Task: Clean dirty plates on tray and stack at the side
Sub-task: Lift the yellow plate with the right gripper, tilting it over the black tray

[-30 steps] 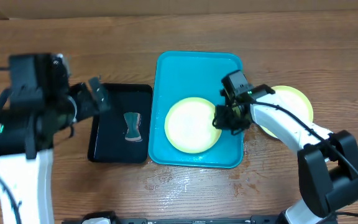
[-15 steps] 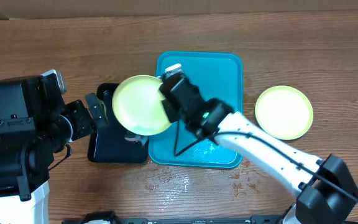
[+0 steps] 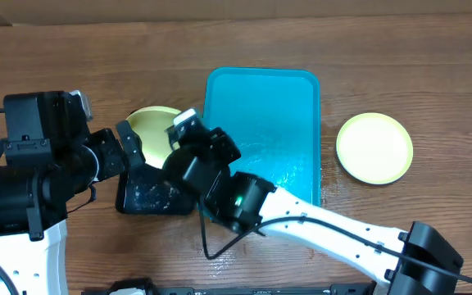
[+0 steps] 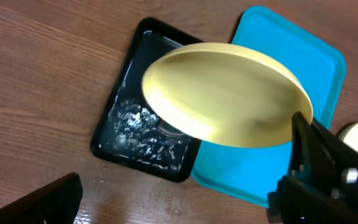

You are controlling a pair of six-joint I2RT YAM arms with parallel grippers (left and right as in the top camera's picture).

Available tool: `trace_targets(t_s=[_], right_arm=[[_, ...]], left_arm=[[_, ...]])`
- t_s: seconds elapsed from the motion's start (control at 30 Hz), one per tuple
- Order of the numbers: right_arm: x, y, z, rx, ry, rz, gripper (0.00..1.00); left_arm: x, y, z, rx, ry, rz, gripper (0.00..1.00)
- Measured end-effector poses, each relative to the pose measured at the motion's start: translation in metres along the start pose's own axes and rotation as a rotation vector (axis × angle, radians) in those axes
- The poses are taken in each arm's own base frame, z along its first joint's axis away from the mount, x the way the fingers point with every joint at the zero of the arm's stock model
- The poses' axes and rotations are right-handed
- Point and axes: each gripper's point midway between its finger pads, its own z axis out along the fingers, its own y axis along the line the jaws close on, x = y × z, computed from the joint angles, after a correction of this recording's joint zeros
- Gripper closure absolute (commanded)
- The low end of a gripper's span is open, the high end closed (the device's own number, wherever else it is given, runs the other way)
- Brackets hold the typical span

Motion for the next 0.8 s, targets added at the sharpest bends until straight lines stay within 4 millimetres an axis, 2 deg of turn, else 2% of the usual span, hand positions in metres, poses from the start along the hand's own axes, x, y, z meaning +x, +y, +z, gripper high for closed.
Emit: trace_targets(t_s=[0.17,0.27,0.33,0.43,0.6,0.67,0.8], right_arm=[[-0.005,0.008,-0.014,0.041,-0.04,-0.075,0.96],[-0.007,0.009,-0.019,0.059,-0.051,-0.113,0.96],[-0.008,0.008,-0.021,0.077,-0.057,-0.127,0.96],[-0.01,0.006,-0.023,0.1,-0.068,-0.136,0.96],[-0.012,0.003,-0.024,0.121,-0.076,-0.137,0.96],[-0.013,0.002,-0.024,0.125,-0.08,-0.135,0.96],[-0.015,0.002,-0.025,0.127,-0.084,-0.129,0.96]], left_arm=[[0.001,0.0,-0.002,0.001,-0.003,0.0,0.0],[-0.004,0.0,-0.012,-0.001,-0.047,-0.003,0.0],[-0.009,0.001,-0.024,-0.004,-0.099,-0.005,0.0],[-0.017,0.001,-0.057,0.008,-0.239,-0.005,0.0],[-0.009,0.004,-0.092,0.027,-0.351,-0.014,0.0],[-0.006,0.005,-0.096,0.03,-0.36,-0.014,0.0],[-0.008,0.005,-0.091,0.023,-0.344,-0.015,0.0]])
